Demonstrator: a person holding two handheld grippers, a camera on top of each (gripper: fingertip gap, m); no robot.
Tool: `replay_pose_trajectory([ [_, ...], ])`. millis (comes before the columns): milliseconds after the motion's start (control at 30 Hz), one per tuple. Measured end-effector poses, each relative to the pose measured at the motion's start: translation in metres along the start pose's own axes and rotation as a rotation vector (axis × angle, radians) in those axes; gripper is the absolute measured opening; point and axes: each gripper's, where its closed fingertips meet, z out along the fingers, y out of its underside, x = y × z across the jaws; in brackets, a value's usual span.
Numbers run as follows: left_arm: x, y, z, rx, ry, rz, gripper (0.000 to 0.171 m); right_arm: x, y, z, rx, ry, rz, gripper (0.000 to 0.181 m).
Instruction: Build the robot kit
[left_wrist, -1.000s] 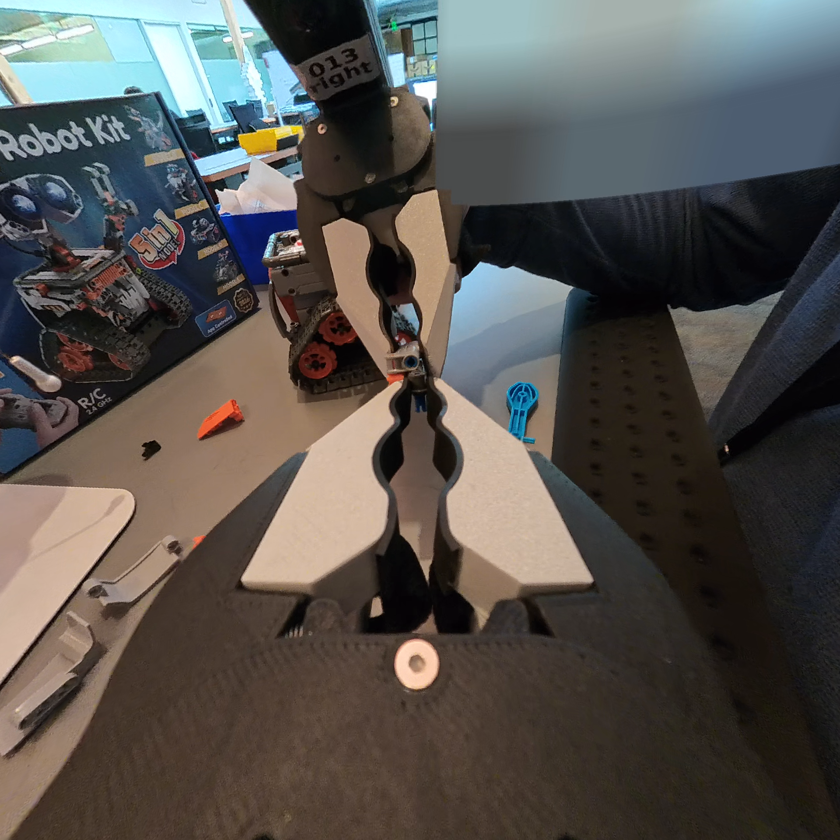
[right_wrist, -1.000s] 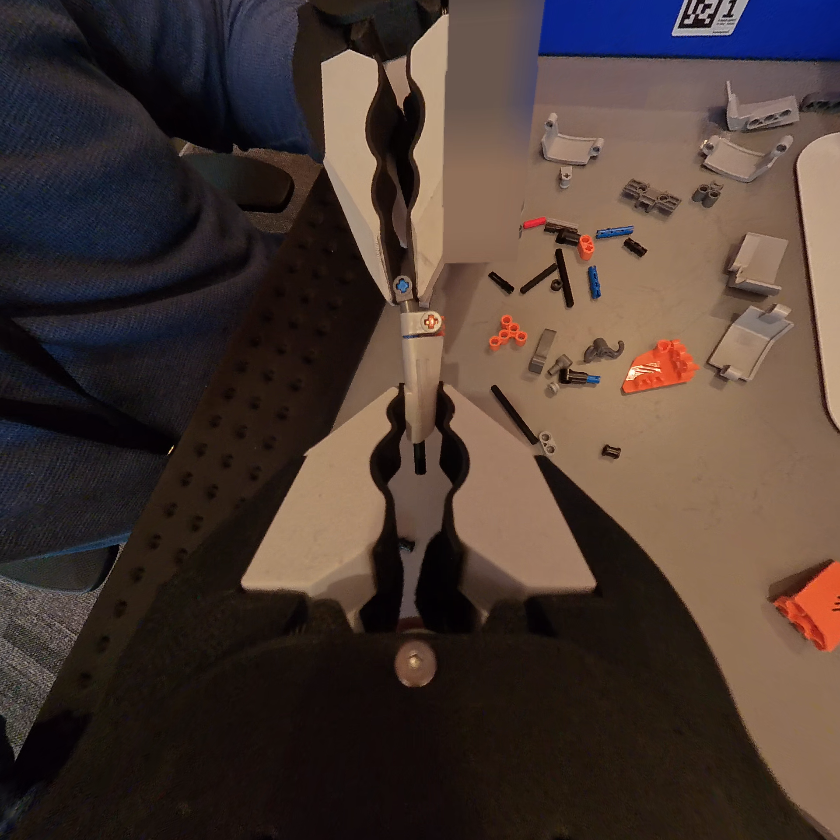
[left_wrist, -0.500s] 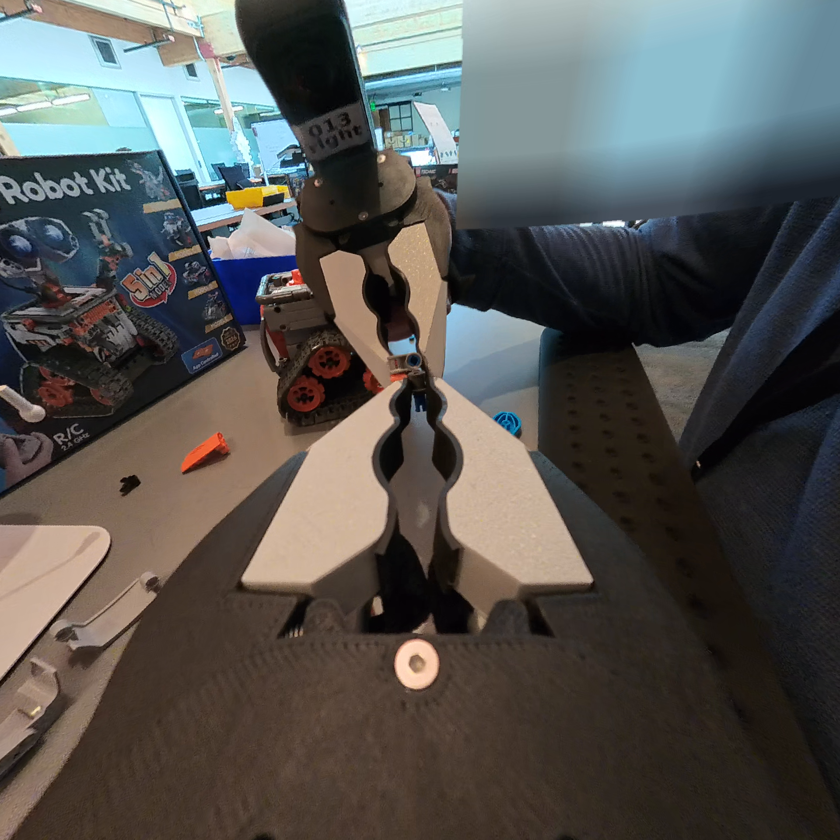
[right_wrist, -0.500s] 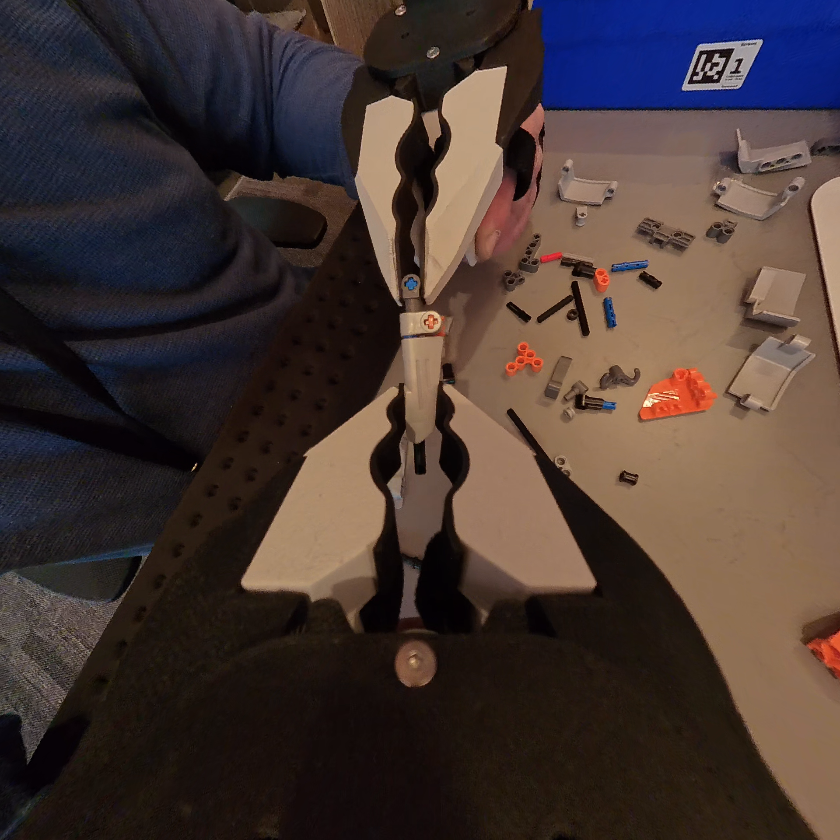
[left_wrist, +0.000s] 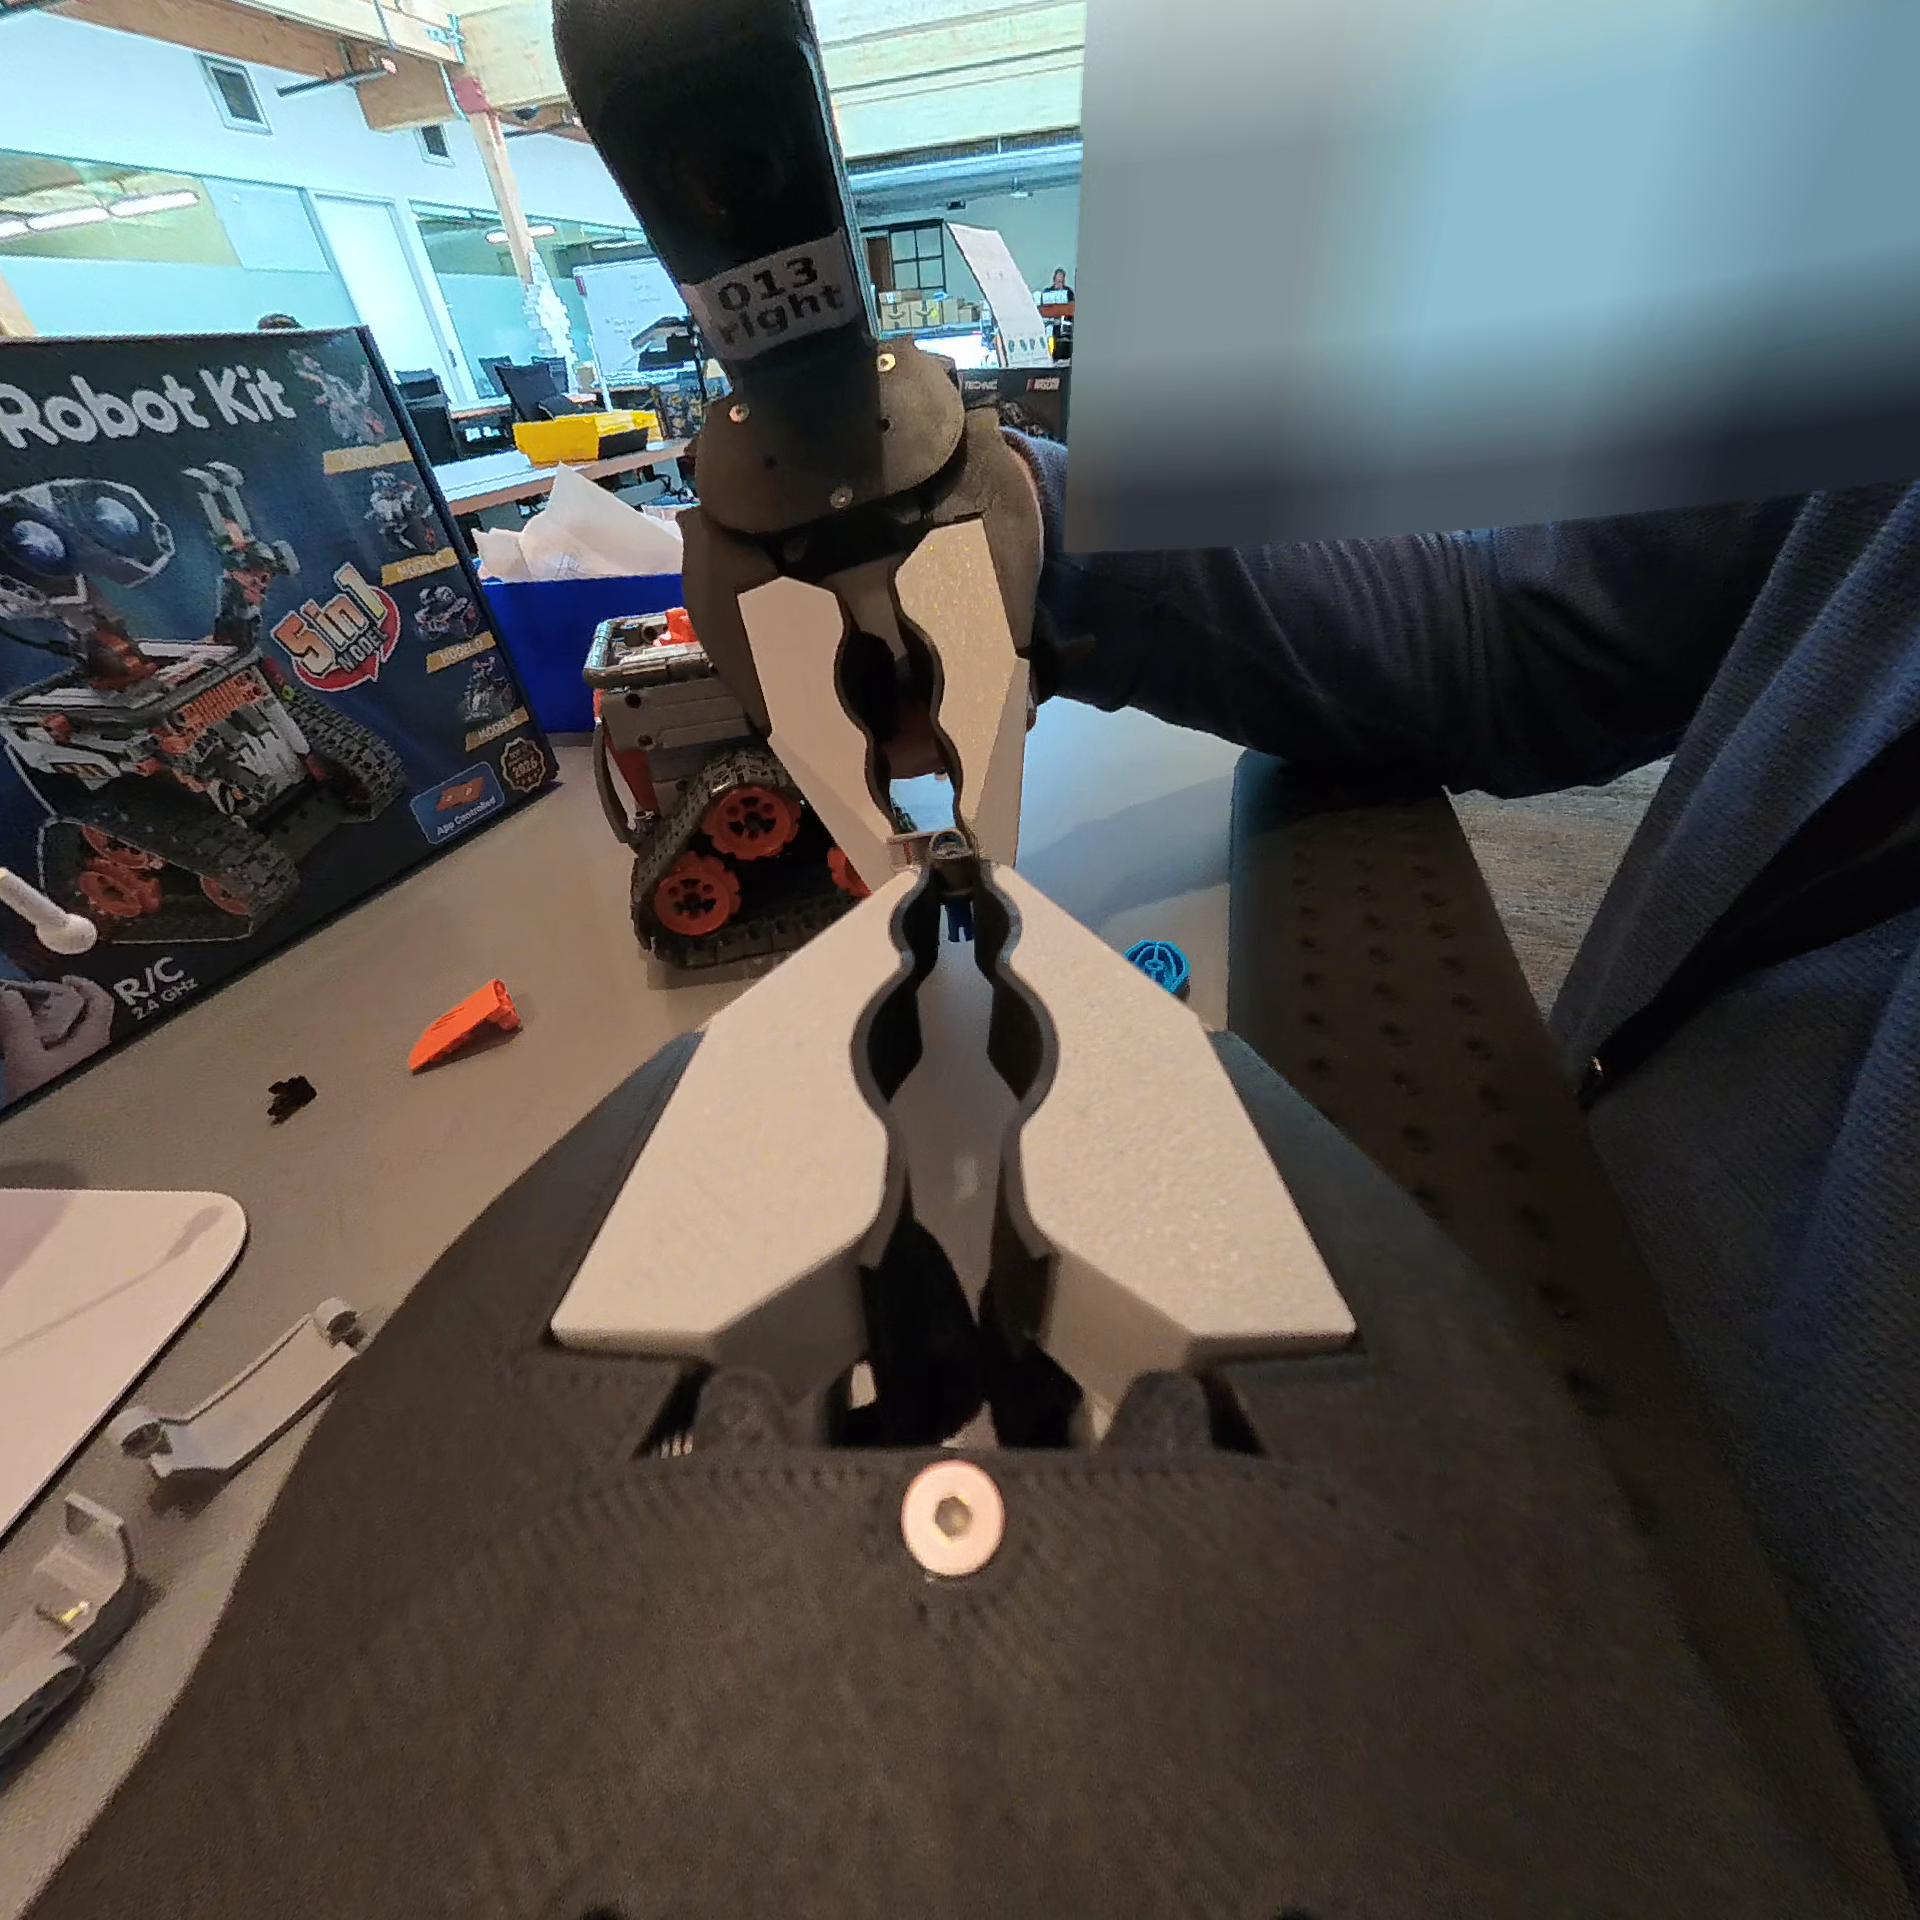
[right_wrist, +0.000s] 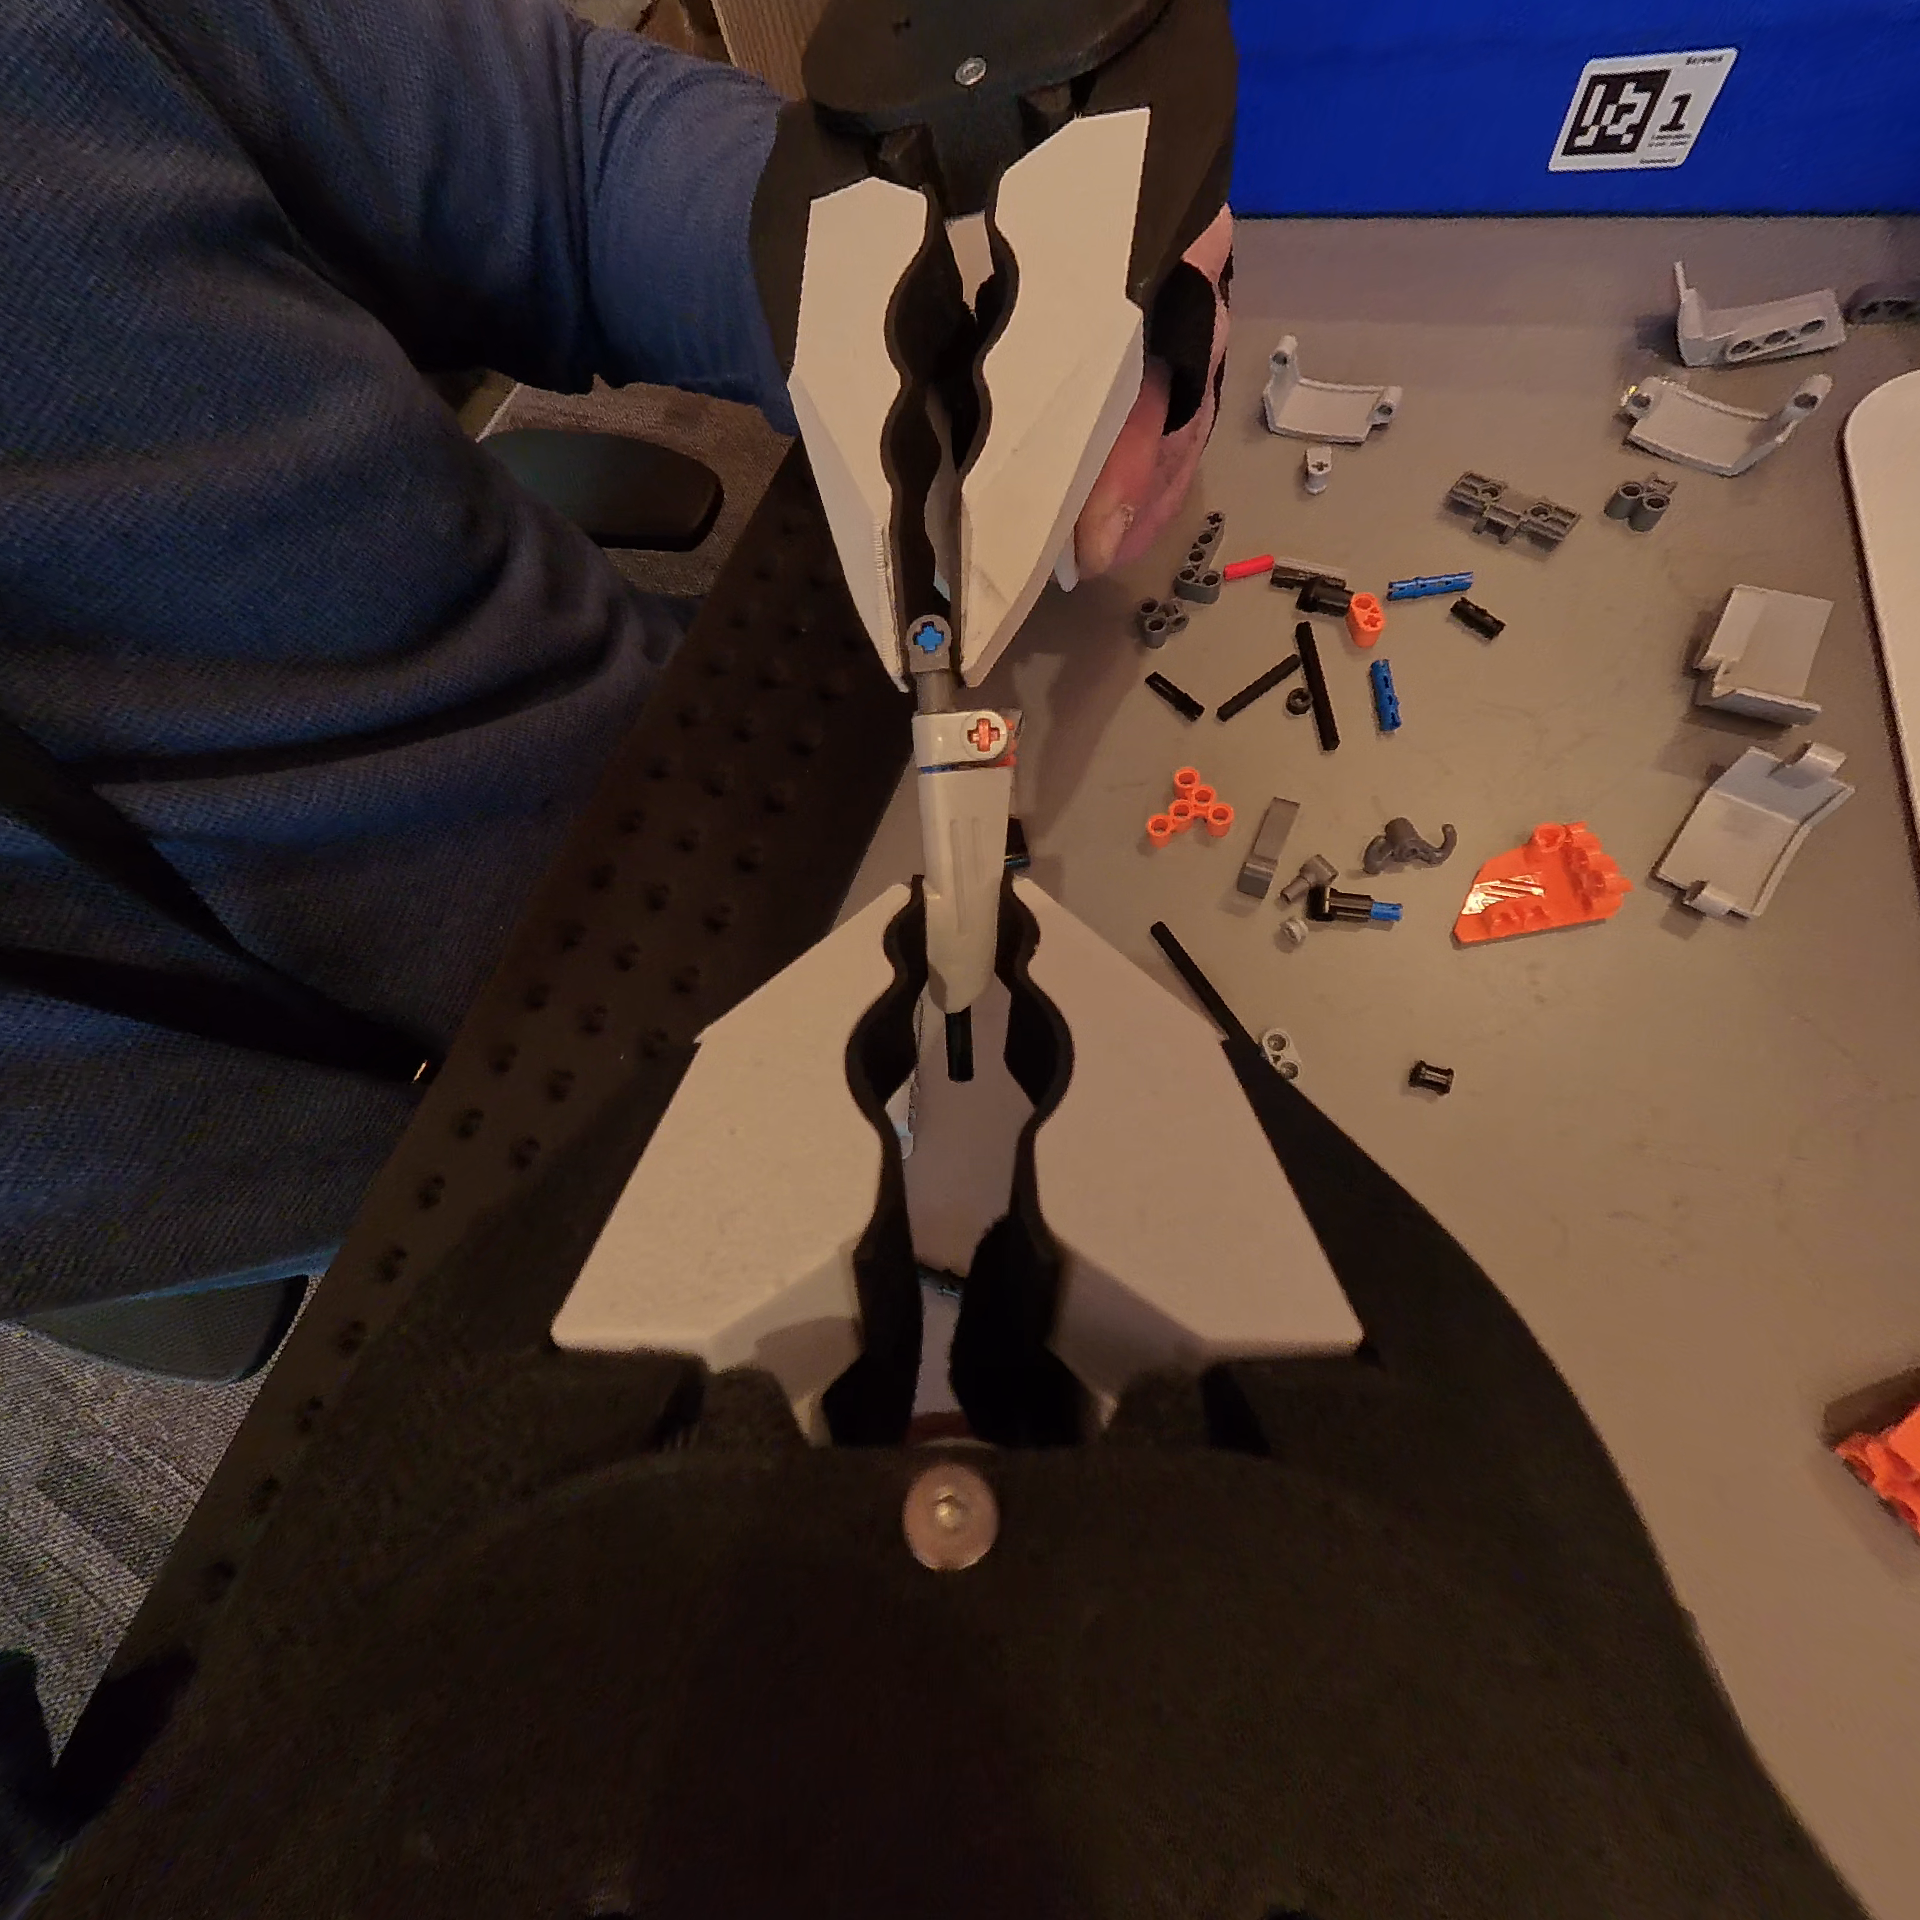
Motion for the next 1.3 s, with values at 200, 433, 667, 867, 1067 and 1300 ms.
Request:
replay_pose_trajectory([
  [200, 0.002, 0.002, 0.001, -0.017, 0.008, -0.002, 0.004, 0.001, 0.001, -0.001, 0.004, 0.000, 0.006, 0.009],
  [433, 0.000, 0.004, 0.001, -0.030, -0.001, 0.001, 0.004, 0.000, 0.002, -0.002, 0.008, -0.008, 0.002, 0.009],
  [667, 0.003, 0.007, 0.002, -0.056, 0.004, 0.036, 0.004, -0.002, 0.003, -0.001, -0.008, -0.009, -0.008, 0.009],
  [867, 0.005, 0.018, 0.006, -0.142, -0.018, 0.117, 0.004, -0.001, 0.010, 0.002, -0.078, 0.028, -0.034, 0.008],
  [1067, 0.001, 0.025, 0.008, -0.177, -0.042, 0.125, 0.004, 0.004, 0.012, 0.005, -0.093, 0.051, -0.034, 0.008],
  [1300, -0.003, 0.020, 0.007, -0.141, -0.063, 0.096, 0.004, 0.006, 0.005, 0.001, -0.053, 0.054, 0.007, 0.008],
])
